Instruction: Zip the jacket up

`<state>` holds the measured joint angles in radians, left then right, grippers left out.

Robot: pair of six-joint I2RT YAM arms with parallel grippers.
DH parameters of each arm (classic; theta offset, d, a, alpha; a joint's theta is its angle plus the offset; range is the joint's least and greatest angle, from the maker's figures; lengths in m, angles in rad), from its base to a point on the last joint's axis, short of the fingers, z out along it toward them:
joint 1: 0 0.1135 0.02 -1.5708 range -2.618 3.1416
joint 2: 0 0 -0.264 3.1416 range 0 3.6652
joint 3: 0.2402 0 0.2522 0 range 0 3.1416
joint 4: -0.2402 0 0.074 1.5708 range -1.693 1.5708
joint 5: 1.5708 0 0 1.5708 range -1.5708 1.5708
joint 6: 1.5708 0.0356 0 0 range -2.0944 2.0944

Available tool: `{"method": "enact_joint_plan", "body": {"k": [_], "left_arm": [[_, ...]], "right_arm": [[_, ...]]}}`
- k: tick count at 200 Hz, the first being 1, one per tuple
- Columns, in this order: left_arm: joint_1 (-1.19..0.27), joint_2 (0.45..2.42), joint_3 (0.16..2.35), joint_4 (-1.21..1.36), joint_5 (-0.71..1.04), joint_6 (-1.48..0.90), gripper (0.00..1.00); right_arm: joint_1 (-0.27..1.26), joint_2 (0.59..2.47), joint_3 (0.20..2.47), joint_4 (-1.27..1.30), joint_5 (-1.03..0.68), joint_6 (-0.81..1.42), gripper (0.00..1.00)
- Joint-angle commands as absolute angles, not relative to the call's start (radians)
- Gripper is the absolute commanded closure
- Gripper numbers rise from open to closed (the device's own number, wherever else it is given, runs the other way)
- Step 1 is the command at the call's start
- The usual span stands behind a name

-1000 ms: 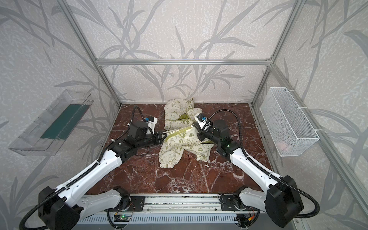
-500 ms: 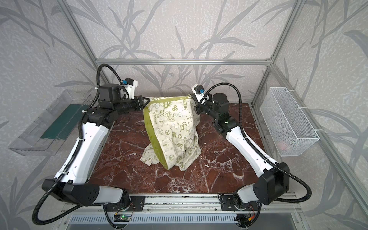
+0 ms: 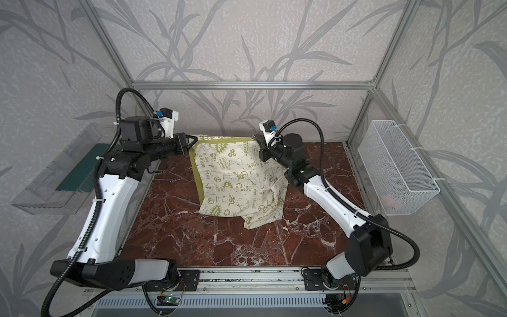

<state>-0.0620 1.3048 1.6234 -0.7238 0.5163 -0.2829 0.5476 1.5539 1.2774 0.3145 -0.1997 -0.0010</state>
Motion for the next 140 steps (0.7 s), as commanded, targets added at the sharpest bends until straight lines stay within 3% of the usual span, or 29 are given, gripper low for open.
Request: {"method": "enact_joint_plan", "body": {"k": [1,35,69,140], "left_arm": [[-0.04,1.205,1.469,-0.726,0.469,-0.328,1.0],[-0.041,1.066,1.221,-0.666,0.489,-0.41,1.0],[-0.038,1.018,1.205,-0.753,0.419,-0.349,1.0],[0.043,0.982,1.21,-0.899,0.383,-0.327,1.0]], "right_arm": [[0.619,1.696,1.267,0.5,-0.126,0.146,1.0],[0.716,1.95,1.409,0.557,-0.168,0.254,1.0],[0.778,2.049,1.522,0.516,-0.175,0.235,1.0],[0.588,2.142,1.652,0.357,-0.057,0.112,1.0]]}}
